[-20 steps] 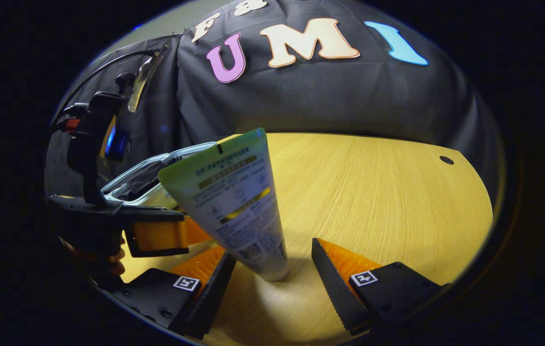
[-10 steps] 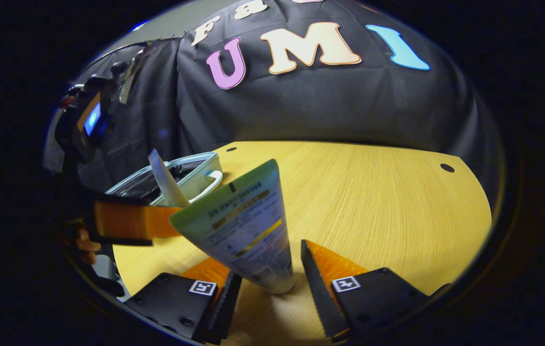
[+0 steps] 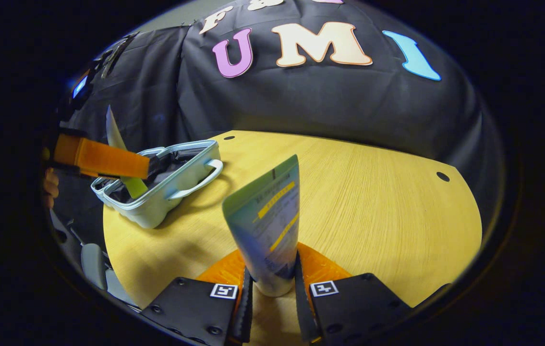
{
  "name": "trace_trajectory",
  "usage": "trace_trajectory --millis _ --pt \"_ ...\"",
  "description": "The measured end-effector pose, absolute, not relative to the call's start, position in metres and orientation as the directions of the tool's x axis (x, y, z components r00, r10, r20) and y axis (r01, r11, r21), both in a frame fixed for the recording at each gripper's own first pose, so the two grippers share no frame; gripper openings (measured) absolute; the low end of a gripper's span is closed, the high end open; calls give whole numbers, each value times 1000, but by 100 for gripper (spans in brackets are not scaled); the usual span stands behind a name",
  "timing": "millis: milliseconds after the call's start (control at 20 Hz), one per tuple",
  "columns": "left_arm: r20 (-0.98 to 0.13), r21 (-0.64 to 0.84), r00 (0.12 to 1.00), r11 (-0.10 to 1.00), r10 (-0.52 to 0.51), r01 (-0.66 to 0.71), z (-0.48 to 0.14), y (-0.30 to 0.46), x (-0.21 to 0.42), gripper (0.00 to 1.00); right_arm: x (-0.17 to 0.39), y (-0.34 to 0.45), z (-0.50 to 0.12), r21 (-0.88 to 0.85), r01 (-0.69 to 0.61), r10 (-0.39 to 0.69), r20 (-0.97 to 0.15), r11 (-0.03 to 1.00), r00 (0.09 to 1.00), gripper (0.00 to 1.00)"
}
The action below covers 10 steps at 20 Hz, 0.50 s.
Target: First open the suitcase, pack the skin care products into it, and then close the suitcase.
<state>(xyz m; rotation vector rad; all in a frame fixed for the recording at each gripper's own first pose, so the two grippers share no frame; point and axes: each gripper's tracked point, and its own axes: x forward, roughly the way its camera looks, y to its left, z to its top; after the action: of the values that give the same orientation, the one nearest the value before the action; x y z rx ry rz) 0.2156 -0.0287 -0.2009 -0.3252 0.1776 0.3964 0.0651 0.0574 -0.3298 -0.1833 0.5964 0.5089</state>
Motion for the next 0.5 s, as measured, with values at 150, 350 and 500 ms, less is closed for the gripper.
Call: trace_trajectory --millis 150,350,500 --pt "-246 -255 893 864 376 -434 -184 20 187 23 59 69 -317 -18 -478 378 -588 878 715 37" --pt "-325 -263 887 869 328 -418 -187 70 167 23 50 93 -294 -28 -424 323 -602 905 730 40" --pt "-441 -240 857 885 268 -400 -215 94 159 23 43 126 -277 -13 -404 312 -612 915 727 37"
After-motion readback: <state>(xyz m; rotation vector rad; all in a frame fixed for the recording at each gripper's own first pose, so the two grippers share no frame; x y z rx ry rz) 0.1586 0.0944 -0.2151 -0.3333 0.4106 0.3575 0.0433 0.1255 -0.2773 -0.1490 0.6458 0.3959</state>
